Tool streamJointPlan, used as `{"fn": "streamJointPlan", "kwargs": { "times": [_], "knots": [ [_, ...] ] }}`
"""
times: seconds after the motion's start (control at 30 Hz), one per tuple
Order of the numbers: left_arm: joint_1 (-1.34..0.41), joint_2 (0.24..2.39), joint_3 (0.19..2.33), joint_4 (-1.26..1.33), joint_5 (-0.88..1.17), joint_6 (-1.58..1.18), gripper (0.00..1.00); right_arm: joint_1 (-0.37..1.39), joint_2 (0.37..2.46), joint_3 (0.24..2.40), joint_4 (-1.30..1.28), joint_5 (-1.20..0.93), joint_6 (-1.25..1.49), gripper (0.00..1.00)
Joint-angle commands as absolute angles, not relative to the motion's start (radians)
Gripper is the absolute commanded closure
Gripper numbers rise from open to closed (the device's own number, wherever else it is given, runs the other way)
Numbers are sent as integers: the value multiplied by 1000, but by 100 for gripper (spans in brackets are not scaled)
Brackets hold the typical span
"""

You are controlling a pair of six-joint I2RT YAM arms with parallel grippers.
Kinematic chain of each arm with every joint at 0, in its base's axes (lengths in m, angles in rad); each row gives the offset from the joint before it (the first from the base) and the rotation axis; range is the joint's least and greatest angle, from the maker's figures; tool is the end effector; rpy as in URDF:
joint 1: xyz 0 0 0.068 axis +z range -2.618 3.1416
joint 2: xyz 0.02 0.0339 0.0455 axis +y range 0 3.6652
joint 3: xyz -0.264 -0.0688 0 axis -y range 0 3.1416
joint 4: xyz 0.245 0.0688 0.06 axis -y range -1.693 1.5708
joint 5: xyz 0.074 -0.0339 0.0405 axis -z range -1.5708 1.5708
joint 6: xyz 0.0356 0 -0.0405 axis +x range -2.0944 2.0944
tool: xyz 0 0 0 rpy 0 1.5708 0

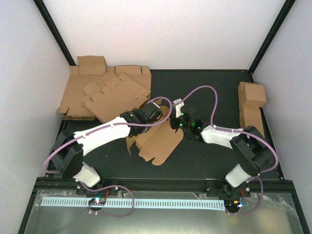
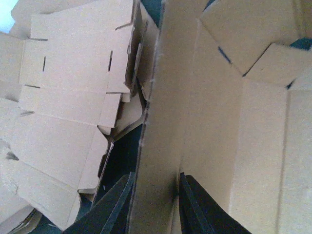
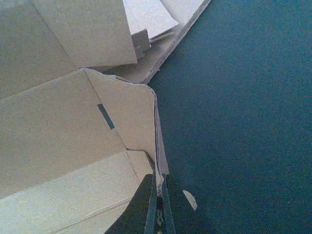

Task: Fold the paper box

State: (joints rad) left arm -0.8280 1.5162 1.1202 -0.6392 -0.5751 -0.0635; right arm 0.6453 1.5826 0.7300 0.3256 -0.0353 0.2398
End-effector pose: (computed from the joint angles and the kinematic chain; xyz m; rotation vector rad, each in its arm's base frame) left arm 0.2224 -0.2136 0.2486 0.7142 2.2985 0.3564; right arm 0.2583 0.1960 0.1774 -0.4541 2.1006 0.5635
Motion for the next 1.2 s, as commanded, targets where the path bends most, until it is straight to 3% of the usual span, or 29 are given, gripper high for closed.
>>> {"fn": "streamJointPlan", "kwargs": {
  "times": [0.0,0.23,0.5,0.87,1.0,1.17],
  "knots": [
    [-852,1563,1091,-617,-681,-81,73,653,1567,727,299,-14,261,98],
    [-907,1634,1074,-622,-770,-97,72,653,1602,728,291,-19,281,98],
    [-953,1684,1034,-600,-796,-180,58,653,1602,698,310,-44,315,98],
    [-885,1516,1020,-494,-597,-172,48,653,1635,693,341,-32,307,98],
    [-875,1487,1012,-472,-531,-147,37,653,1628,684,353,-30,307,98],
    [-766,1443,970,-411,-238,-157,30,653,1605,666,376,-36,289,98]
  ]
}}
